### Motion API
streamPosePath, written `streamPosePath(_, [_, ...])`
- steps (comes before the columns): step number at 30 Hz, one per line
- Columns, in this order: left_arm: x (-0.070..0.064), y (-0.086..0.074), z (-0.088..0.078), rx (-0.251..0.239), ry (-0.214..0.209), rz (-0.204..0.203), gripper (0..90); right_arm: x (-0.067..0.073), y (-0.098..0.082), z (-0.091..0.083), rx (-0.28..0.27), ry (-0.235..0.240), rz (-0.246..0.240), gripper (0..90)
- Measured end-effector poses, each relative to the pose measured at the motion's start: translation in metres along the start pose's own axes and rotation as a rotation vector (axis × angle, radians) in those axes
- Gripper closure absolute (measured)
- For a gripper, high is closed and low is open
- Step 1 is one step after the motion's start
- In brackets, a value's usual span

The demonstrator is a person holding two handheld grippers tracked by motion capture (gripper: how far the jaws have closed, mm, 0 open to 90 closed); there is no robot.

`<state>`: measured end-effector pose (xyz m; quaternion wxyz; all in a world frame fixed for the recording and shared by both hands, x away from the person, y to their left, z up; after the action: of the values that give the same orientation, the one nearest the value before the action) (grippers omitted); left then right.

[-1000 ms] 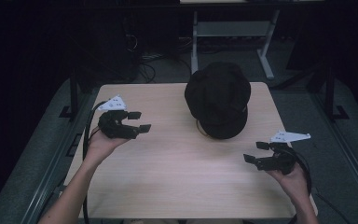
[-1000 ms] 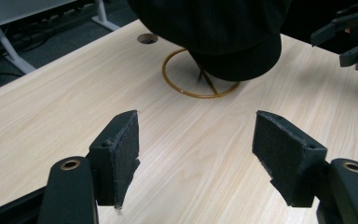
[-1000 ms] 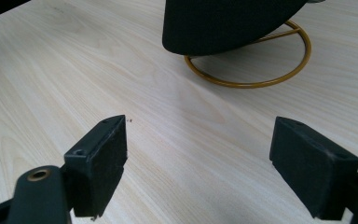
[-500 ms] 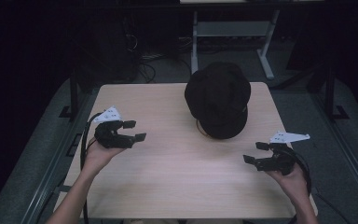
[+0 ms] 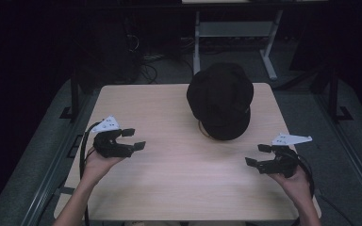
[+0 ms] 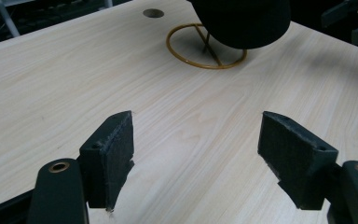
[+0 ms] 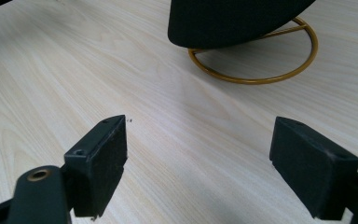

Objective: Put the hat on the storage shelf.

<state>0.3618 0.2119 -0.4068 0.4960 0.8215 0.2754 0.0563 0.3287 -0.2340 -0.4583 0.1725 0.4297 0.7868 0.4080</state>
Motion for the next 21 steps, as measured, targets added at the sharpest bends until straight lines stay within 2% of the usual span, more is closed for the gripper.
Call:
streamPosePath(13, [-0.006,-0.017,0.003,0.032,0.025,0.02,24.9,0.002,-0.001,0.0,0.006,0.002,-0.002,18.6])
streamPosePath(21, [-0.008,-0.026,0.004,0.026,0.033,0.009,24.9,0.002,-0.002,0.001,0.007,0.002,-0.012,18.6])
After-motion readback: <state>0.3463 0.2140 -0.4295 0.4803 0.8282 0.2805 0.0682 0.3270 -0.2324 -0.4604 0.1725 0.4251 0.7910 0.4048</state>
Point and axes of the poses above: each handheld gripper's, and its own axes: z roughly forward along the jaws, y roughly out of its top, x roughly to its left, the point moved 6 cm from there along z, roughly forward along the jaws, and after that the axes turned 9 degrees about -y, right-handed, at the moved point
